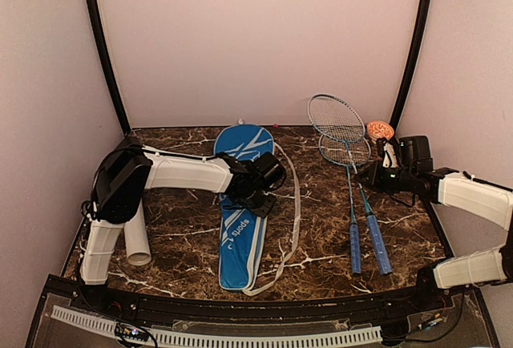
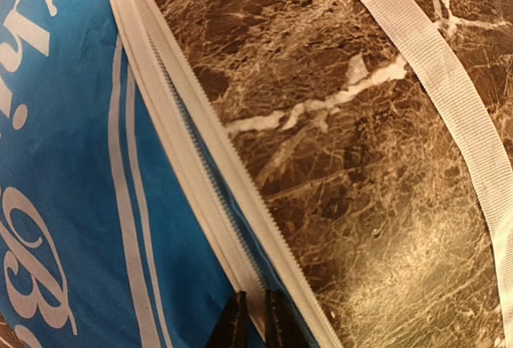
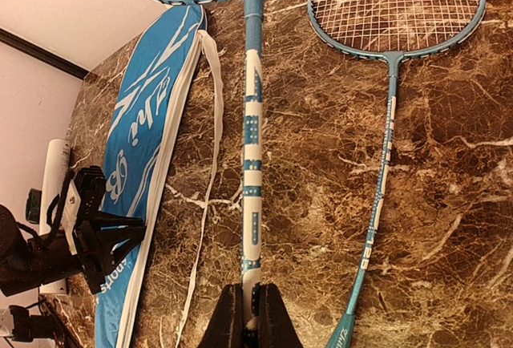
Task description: Pack up the badminton gear
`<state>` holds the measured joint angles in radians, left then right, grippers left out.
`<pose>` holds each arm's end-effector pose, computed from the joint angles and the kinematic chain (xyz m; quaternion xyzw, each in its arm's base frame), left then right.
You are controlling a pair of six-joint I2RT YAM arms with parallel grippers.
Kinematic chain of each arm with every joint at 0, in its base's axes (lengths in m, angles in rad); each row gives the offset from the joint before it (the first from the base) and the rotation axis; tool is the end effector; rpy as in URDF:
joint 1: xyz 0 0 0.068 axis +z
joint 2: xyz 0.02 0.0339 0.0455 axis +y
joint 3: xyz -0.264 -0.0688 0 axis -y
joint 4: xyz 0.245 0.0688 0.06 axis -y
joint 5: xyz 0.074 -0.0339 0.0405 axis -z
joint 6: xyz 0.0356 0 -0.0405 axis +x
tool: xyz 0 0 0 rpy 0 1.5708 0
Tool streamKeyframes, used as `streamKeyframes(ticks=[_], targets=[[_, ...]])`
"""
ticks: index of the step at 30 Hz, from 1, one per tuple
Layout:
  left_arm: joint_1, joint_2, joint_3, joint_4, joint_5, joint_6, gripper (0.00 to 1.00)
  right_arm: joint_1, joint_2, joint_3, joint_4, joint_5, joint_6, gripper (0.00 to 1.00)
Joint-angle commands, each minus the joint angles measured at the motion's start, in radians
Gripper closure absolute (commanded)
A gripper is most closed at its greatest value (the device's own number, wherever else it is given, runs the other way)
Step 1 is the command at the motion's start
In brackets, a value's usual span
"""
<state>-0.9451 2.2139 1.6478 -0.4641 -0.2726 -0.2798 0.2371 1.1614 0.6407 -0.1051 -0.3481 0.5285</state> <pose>0.2848 -0.3778 0.1512 0.2775 0.9143 -0.0449 0.2917 0.2347 0.0692 0.2229 0.0493 0.8791 0.3105 0.3582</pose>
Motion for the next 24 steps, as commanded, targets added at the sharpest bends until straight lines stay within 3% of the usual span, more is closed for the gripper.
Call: streamKeyframes(ticks=[1, 11, 20, 24], targets=[[0.019, 0.024, 0.022, -0.071, 0.039, -0.036, 0.98, 0.009, -0.010, -0.005, 0.063, -0.024, -0.010, 1.00], [0.058, -0.093, 0.023, -0.061, 0.057, -0.132, 1.00, 0.047, -0.029, 0.005, 0.027, -0.027, -0.011, 1.00], [0.060, -0.144, 0.015, -0.050, 0.030, -0.108, 1.00, 0.062, -0.042, -0.018, 0.007, -0.025, -0.019, 1.00], [0.060, -0.124, 0.004, -0.054, 0.065, -0.110, 0.87, 0.062, -0.043, -0.016, 0.005, -0.022, -0.018, 1.00]])
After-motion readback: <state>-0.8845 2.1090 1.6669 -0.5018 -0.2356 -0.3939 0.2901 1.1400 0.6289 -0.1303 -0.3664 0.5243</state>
